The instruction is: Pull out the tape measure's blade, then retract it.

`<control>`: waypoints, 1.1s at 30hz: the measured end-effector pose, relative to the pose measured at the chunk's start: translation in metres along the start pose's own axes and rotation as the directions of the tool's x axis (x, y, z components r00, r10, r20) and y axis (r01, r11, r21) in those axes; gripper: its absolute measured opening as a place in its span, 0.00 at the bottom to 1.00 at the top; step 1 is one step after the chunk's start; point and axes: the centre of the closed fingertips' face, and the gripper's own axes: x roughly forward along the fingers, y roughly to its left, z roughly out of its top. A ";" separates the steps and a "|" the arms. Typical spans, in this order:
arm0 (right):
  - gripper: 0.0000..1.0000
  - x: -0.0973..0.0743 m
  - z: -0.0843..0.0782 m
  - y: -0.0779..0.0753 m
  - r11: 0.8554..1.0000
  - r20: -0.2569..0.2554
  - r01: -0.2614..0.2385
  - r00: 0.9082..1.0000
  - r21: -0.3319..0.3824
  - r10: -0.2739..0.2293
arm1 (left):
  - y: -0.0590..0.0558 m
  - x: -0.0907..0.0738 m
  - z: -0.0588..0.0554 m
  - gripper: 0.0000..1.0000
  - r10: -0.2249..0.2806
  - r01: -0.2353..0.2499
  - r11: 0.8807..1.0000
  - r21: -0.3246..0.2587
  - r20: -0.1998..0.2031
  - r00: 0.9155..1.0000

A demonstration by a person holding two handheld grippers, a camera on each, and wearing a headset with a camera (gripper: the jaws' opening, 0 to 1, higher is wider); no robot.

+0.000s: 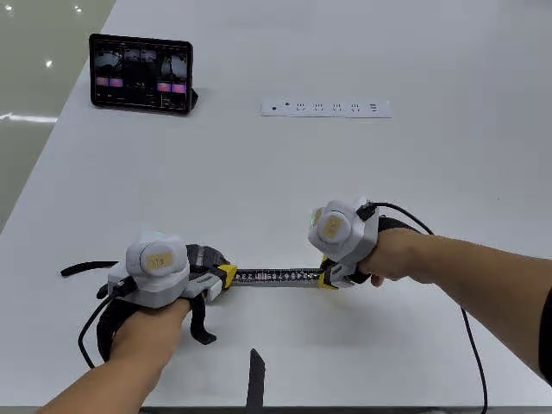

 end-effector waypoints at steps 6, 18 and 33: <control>0.10 0.001 0.002 -0.001 0.998 0.038 -0.014 0.999 0.065 0.012 | 0.000 0.000 -0.001 0.61 -0.001 0.000 1.000 -0.002 -0.002 1.000; 0.10 0.003 0.008 0.002 1.000 0.025 0.009 1.000 0.000 -0.009 | -0.001 0.000 -0.001 0.61 0.000 0.000 1.000 -0.004 0.000 1.000; 0.10 0.008 0.018 0.003 1.000 0.065 0.007 0.998 0.013 -0.008 | -0.001 0.001 -0.001 0.60 -0.005 0.006 1.000 -0.008 0.006 1.000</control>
